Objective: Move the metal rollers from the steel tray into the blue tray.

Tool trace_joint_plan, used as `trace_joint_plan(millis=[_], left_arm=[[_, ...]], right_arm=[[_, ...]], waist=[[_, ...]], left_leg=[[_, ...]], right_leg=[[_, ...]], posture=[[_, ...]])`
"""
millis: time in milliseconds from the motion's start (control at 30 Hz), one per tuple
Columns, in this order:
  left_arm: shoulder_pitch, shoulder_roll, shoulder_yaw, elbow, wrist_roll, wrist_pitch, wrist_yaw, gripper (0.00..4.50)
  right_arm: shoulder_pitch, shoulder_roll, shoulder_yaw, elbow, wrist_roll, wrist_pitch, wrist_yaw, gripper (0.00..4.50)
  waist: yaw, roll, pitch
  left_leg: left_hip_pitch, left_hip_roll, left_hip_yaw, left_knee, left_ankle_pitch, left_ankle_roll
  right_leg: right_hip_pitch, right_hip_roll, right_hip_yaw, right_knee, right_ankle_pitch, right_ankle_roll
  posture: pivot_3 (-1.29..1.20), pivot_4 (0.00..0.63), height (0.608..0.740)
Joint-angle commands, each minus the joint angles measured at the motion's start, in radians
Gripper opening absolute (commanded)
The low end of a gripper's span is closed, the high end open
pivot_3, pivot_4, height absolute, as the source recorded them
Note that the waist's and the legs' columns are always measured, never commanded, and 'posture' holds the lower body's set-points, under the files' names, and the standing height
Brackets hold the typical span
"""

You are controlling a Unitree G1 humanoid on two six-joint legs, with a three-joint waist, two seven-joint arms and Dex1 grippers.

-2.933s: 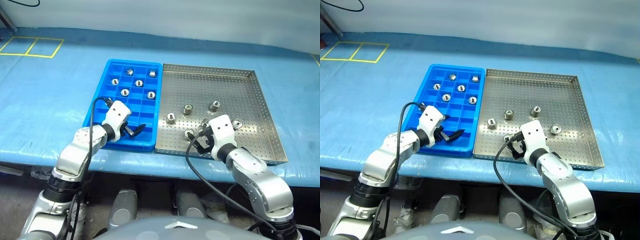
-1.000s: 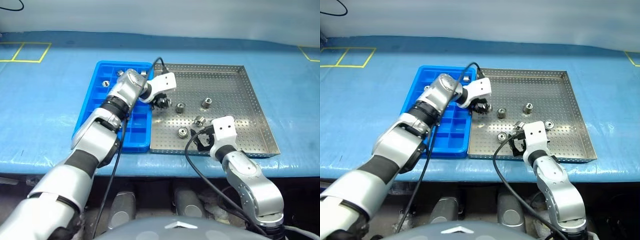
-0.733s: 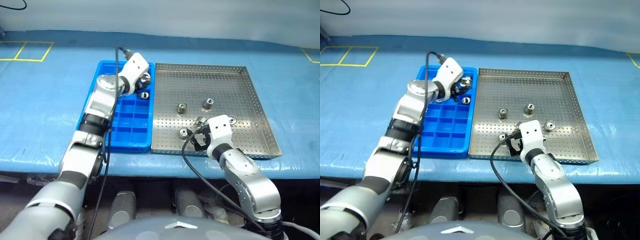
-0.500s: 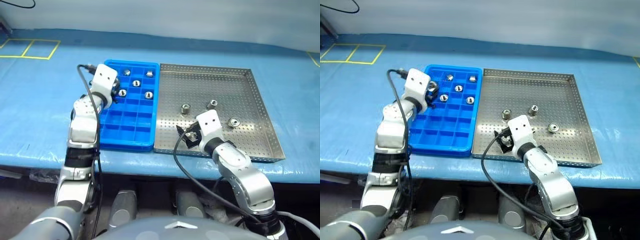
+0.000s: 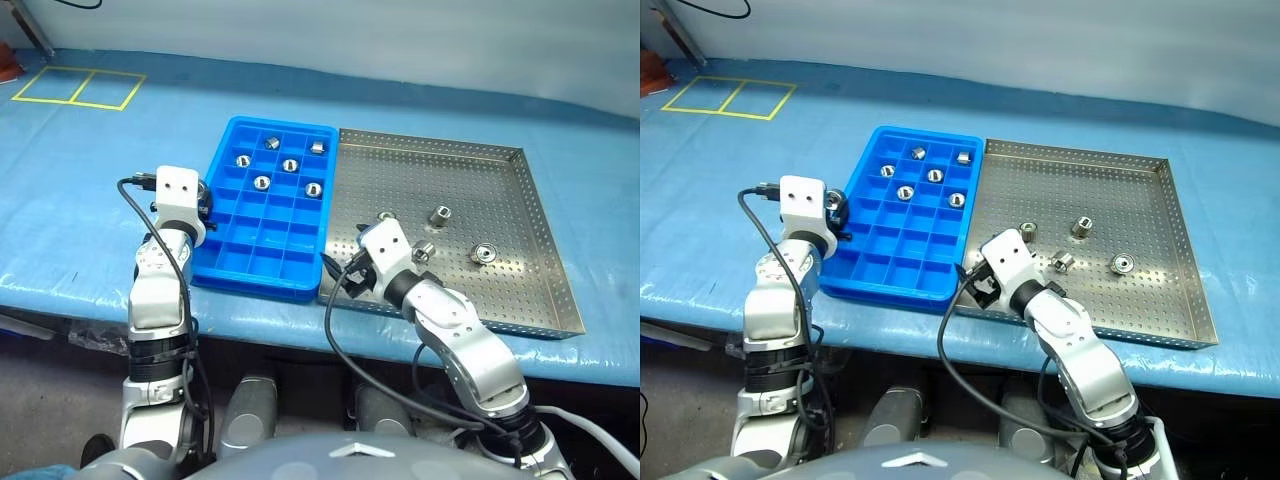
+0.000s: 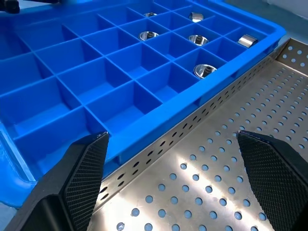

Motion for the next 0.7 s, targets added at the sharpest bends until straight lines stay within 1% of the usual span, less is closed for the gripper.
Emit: trace_joint_plan(millis=[33,100,133,400,467,567,667,700], left_arm=[[-0.029,0.006,-0.016,0.025,-0.027,-0.053,0.002,1.73],[-0.041,0.009,-0.026,0.049,-0.035,-0.066,0.003,1.73],[-0.051,0.010,-0.032,0.066,-0.039,-0.070,0.002,1.73],[-0.082,0.033,-0.097,0.177,-0.038,-0.068,-0.011,1.73],[-0.083,0.028,-0.095,0.177,-0.056,-0.056,-0.011,2.48],[-0.101,0.025,-0.098,0.155,-0.077,-0.042,-0.018,3.43],[-0.165,0.020,-0.115,0.140,-0.122,-0.038,-0.068,4.49],[-0.237,0.011,-0.141,0.160,-0.172,-0.030,-0.147,4.49]], right_arm=[[0.009,0.003,-0.004,-0.023,-0.005,-0.040,0.005,4.50],[0.018,0.004,-0.005,-0.027,-0.011,-0.042,0.002,4.50],[0.022,0.005,-0.006,-0.028,-0.013,-0.043,0.001,4.50],[0.048,0.013,-0.014,-0.045,-0.032,-0.043,-0.023,4.50],[0.056,0.015,-0.017,-0.050,-0.040,-0.043,-0.029,4.50],[0.067,0.016,-0.025,-0.060,-0.046,-0.041,-0.036,4.50],[0.079,0.018,-0.038,-0.071,-0.045,-0.036,-0.042,4.50],[0.087,0.016,-0.049,-0.077,-0.045,-0.033,-0.045,4.50]], waist=[[0.001,0.000,0.000],[0.002,0.000,0.000],[0.001,0.000,0.000],[-0.014,0.000,0.000],[-0.021,0.000,0.000],[-0.024,0.000,0.000],[-0.029,0.000,0.000],[-0.035,0.000,0.000]], left_leg=[[0.000,0.000,0.000,0.000,0.000,0.000],[0.000,0.000,0.000,0.000,0.000,0.000],[0.000,0.000,0.000,0.000,0.000,0.000],[0.000,0.000,0.001,0.000,0.000,0.000],[0.000,0.000,0.001,0.000,0.000,0.000],[0.000,0.000,0.000,0.000,0.000,0.000],[-0.001,0.000,0.000,0.000,0.000,0.000],[-0.001,0.000,0.001,0.000,0.001,0.000]], right_leg=[[0.000,0.000,0.000,0.000,0.000,0.000],[0.000,0.000,0.000,0.000,0.000,0.000],[0.000,0.000,0.000,0.000,0.000,0.000],[-0.001,0.000,0.000,0.000,0.000,0.000],[-0.001,0.000,0.000,0.000,0.000,0.000],[-0.001,0.000,0.000,0.000,0.000,0.000],[-0.001,0.000,0.000,0.000,0.000,0.000],[0.000,0.000,0.000,0.000,0.000,0.000]], posture=[[0.12,0.150,0.740],[0.12,0.150,0.740],[0.07,0.150,0.740],[0.03,0.150,0.740],[0.02,0.150,0.740],[0.00,0.150,0.740],[0.00,0.150,0.740],[-0.01,0.150,0.740]])
